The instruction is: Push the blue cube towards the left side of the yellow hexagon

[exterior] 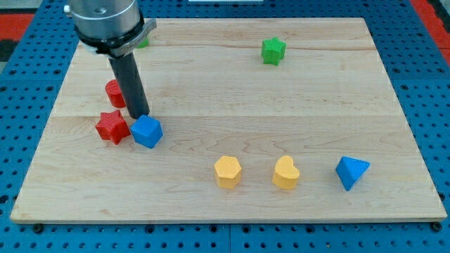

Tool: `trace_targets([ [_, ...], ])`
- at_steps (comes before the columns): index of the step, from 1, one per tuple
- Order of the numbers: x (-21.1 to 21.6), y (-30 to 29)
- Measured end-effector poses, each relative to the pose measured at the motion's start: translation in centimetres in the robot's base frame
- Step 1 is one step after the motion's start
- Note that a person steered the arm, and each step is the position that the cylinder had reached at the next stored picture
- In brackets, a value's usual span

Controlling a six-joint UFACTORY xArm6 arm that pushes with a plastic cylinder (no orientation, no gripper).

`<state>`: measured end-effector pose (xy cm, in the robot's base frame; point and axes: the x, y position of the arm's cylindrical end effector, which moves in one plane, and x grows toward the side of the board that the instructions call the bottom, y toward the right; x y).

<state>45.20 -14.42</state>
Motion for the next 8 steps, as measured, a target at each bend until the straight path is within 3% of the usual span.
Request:
trace_targets([
  [2, 4.7, 1.6],
  [4, 0.1, 2.6],
  [5, 1.0, 6.5],
  [7, 6.7, 6.2],
  [8, 4.2, 6.1],
])
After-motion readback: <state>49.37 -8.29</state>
